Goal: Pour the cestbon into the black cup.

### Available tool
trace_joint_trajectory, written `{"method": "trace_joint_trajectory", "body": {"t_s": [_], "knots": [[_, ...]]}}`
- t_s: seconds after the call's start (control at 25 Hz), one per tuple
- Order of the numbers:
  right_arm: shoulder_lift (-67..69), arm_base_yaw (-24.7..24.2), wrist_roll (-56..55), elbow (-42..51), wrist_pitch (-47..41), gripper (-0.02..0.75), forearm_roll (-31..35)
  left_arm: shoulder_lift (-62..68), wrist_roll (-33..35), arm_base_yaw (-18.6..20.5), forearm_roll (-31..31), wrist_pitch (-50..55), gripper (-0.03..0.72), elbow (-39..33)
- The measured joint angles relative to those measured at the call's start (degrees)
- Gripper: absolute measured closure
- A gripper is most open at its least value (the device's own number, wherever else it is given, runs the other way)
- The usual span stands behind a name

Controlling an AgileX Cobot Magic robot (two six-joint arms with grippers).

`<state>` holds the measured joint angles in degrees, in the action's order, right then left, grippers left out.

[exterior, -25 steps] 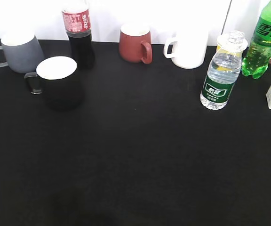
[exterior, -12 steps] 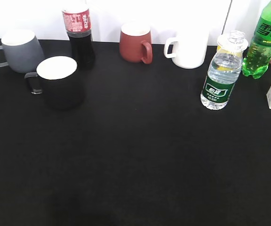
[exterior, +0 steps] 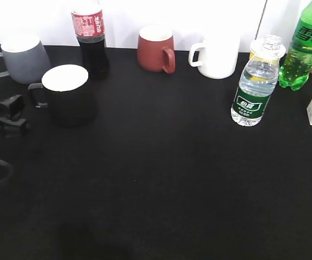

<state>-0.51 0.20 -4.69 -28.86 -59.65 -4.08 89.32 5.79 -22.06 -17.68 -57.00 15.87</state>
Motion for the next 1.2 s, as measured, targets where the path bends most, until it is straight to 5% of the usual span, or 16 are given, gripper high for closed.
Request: {"method": "trace_joint_trajectory", "body": {"t_s": [0.64, 0.76, 0.92, 1.04, 1.2], "knots": [[0.0, 0.0, 0.0, 0.0, 0.0, 0.237, 0.0, 18.48, -0.12, 3.76, 1.11, -3.92, 0.268, 14.1], [0.0, 0.0, 0.0, 0.0, 0.0, 0.237, 0.0, 20.1, -1.77, 9.15, 9.72, -1.05, 0.282, 17.0], [0.0, 0.0, 0.0, 0.0, 0.0, 0.237, 0.0, 26.28, -14.63, 16.21, 32.05, -1.91, 0.437, 24.3], [0.0, 0.0, 0.0, 0.0, 0.0, 0.237, 0.0, 26.98, -15.96, 16.57, 34.99, -3.38, 0.613, 25.19], [0.0, 0.0, 0.0, 0.0, 0.0, 0.237, 0.0, 24.31, -19.03, 16.75, 39.03, -5.7, 0.63, 21.39]]}}
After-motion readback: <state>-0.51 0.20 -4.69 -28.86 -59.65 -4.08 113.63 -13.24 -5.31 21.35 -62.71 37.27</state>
